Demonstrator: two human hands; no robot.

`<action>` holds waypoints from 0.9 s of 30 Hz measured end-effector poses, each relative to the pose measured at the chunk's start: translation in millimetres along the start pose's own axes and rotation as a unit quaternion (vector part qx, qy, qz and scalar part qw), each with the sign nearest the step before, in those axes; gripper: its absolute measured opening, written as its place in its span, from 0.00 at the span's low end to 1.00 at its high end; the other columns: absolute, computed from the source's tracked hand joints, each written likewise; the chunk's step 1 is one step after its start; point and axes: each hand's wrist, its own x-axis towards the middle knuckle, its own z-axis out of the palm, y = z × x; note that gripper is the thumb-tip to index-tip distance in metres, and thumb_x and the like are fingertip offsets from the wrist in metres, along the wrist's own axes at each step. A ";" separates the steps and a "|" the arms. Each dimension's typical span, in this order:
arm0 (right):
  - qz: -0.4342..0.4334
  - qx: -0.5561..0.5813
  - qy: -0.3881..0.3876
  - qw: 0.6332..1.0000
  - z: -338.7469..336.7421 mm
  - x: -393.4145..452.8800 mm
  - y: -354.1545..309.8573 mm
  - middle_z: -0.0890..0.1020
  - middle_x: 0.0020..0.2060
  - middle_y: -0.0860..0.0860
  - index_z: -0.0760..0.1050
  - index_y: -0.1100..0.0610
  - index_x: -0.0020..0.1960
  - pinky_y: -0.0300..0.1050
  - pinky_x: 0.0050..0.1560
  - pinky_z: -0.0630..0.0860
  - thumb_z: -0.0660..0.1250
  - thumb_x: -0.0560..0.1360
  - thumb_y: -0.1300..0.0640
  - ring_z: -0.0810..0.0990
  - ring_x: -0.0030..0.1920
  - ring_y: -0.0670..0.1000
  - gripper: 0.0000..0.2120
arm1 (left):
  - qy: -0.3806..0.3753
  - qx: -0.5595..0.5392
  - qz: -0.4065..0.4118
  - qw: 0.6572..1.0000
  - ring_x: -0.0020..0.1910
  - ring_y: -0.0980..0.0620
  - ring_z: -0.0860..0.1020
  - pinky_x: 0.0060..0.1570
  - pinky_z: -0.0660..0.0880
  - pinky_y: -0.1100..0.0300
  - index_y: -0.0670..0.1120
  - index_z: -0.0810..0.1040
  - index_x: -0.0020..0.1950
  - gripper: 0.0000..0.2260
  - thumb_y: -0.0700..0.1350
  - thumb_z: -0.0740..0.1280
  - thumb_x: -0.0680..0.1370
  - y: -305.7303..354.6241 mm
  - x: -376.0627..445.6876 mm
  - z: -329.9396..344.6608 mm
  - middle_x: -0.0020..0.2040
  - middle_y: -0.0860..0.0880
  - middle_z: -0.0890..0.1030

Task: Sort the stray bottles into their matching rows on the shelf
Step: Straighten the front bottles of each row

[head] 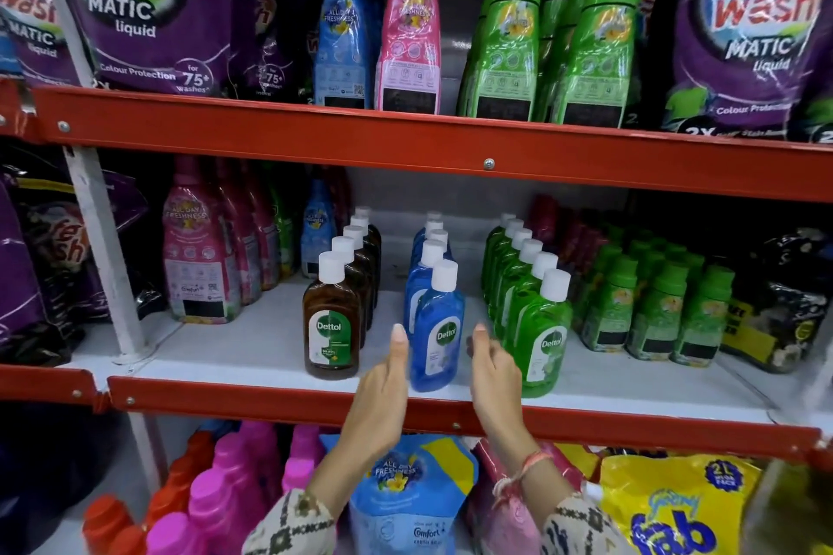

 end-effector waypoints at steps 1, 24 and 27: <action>0.009 -0.003 -0.014 1.000 0.6 2.0 0.5 0.84 0.48 0.62 0.81 0.65 0.50 0.51 0.52 0.75 0.53 0.82 0.47 0.81 0.50 0.60 0.25 | -0.017 -0.003 -0.009 1.000 0.59 0.52 0.76 0.63 0.65 0.55 0.62 0.75 0.52 0.40 0.83 0.38 0.61 1.2 0.5 3.4 0.57 0.53 0.78; -0.085 0.060 0.094 0.990 -34.3 -16.2 4.8 0.86 0.39 0.45 0.78 0.43 0.45 0.40 0.36 0.77 0.55 0.80 0.44 0.83 0.36 0.45 0.13 | 0.209 -0.001 0.141 0.968 0.60 0.69 0.71 0.60 0.62 0.75 0.56 0.73 0.64 0.20 0.61 0.47 0.81 5.7 -8.4 24.5 0.63 0.58 0.76; -0.094 0.058 0.169 0.979 -60.8 -6.7 11.5 0.84 0.41 0.48 0.76 0.44 0.47 0.37 0.31 0.76 0.56 0.81 0.47 0.81 0.37 0.47 0.11 | 0.143 -0.010 0.148 0.979 0.57 0.66 0.75 0.57 0.68 0.72 0.53 0.76 0.60 0.27 0.66 0.46 0.77 2.7 -9.4 46.7 0.56 0.58 0.80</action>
